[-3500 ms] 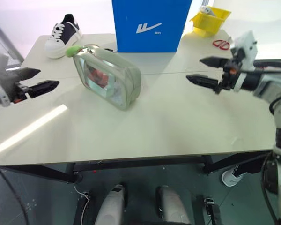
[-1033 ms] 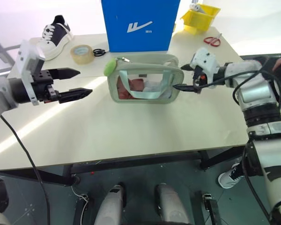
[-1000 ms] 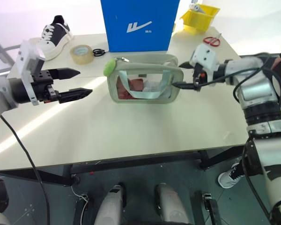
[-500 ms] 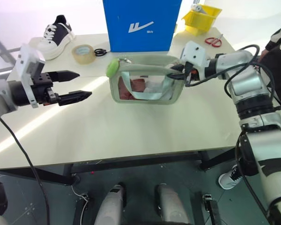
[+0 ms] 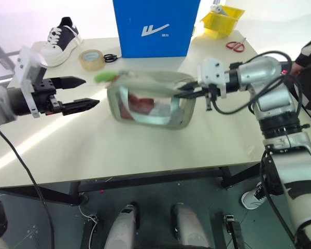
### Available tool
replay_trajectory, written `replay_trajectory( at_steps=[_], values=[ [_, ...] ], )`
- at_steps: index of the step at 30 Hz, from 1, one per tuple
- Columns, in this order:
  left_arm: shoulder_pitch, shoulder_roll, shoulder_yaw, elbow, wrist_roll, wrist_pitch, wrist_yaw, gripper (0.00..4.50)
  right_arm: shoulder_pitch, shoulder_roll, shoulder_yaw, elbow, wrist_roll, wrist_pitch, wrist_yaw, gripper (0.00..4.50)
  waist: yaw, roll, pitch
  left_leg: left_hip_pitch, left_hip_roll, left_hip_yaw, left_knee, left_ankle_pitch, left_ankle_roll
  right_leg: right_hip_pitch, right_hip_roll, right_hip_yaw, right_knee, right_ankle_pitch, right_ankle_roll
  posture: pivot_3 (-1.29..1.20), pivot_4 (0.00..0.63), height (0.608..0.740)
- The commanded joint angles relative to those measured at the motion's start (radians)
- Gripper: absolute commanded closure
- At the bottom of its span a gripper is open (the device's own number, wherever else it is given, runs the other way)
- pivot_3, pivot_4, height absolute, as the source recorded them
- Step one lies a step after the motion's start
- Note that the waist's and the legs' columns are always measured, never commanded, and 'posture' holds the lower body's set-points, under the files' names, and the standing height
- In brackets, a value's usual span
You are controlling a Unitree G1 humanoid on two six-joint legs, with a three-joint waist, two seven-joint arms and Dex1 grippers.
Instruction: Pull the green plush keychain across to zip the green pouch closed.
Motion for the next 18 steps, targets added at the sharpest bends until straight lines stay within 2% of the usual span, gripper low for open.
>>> replay_trajectory(
  at_steps=[1, 10, 18],
  values=[
    [-0.022, 0.019, 0.02, -0.012, 0.003, -0.019, -0.009, 0.0, -0.015, -0.016, -0.027, -0.008, 0.004, -0.051, -0.004, 4.46, -0.001, 0.0, 0.0, 0.0, 0.0, 0.0, 0.0, 0.0, 0.0, 0.0, 0.0, 0.0, 0.001, 0.0, 0.0, 0.0, 0.15, 0.74],
    [-0.033, 0.013, 0.008, -0.027, -0.003, -0.003, -0.013, 0.0, 0.043, -0.001, -0.033, -0.082, 0.011, 0.003, -0.061, 4.46, -0.003, 0.0, 0.0, 0.001, 0.005, 0.0, 0.0, 0.0, 0.0, 0.0, 0.004, 0.0, 0.001, 0.001, -0.002, 0.0, 0.15, 0.74],
    [-0.024, -0.016, -0.089, -0.069, 0.033, -0.023, -0.034, 0.0, 0.03, 0.013, -0.031, -0.07, 0.004, 0.007, -0.095, 4.46, -0.003, 0.0, 0.0, 0.002, 0.007, 0.0, 0.0, 0.0, 0.0, 0.0, 0.006, 0.0, 0.001, 0.002, -0.003, 0.0, 0.15, 0.74]
  ],
)
